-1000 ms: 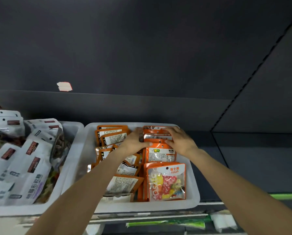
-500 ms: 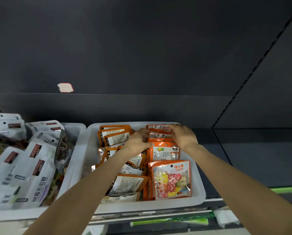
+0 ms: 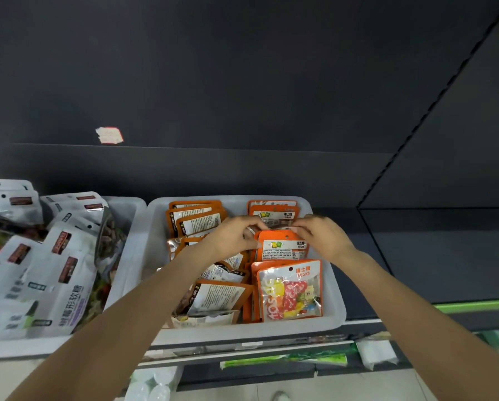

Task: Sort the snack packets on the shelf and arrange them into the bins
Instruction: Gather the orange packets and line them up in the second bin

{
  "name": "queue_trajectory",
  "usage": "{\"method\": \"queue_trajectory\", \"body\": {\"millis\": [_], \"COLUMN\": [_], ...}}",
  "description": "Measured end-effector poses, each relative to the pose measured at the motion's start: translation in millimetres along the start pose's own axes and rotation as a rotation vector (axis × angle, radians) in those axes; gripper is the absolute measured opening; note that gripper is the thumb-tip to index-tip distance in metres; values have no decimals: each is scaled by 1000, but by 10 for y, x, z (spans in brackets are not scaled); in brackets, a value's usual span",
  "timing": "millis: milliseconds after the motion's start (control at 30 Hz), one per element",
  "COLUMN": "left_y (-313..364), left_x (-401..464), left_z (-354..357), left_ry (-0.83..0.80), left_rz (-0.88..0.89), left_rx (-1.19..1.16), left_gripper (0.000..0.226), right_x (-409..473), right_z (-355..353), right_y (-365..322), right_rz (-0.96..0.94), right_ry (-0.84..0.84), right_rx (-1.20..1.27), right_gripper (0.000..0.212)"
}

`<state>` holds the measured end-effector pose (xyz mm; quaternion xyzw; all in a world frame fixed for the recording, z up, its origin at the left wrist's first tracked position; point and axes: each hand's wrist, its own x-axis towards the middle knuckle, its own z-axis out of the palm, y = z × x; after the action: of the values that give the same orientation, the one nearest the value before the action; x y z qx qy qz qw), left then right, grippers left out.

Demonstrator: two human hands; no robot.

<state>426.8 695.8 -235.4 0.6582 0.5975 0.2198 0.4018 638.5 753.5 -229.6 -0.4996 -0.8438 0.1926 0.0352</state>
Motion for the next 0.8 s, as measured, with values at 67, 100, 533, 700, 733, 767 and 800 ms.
{"method": "queue_trajectory", "body": {"millis": [67,100,533,700,733,767,800], "left_y": [11,21,-32,-118,-126,-118,-108], "left_x": [-23,-41,420,558,570,570,566], "left_z": [-11,-21,-48,25,28,30,30], "left_ry": [-11,-13,222,288,311,325,327], "left_rz": [-7,-11,-106,-96,-91,-87,-82], "left_rx": [-57,-79,180,218,228,229,226], "left_gripper": [15,10,39,18,16,15,13], "right_x": [-63,-82,-89,-102,-107,-108,-106], "right_z": [-38,-60,-269,-319,-319,-315,-313], "right_y": [3,6,-87,-81,-89,-88,-85], "right_rz": [6,19,181,203,210,221,230], "right_ry": [-4,-19,-96,-127,-113,-99,-87], "right_rx": [99,128,274,295,290,278,261], "right_gripper": [25,23,51,66,68,70,71]}}
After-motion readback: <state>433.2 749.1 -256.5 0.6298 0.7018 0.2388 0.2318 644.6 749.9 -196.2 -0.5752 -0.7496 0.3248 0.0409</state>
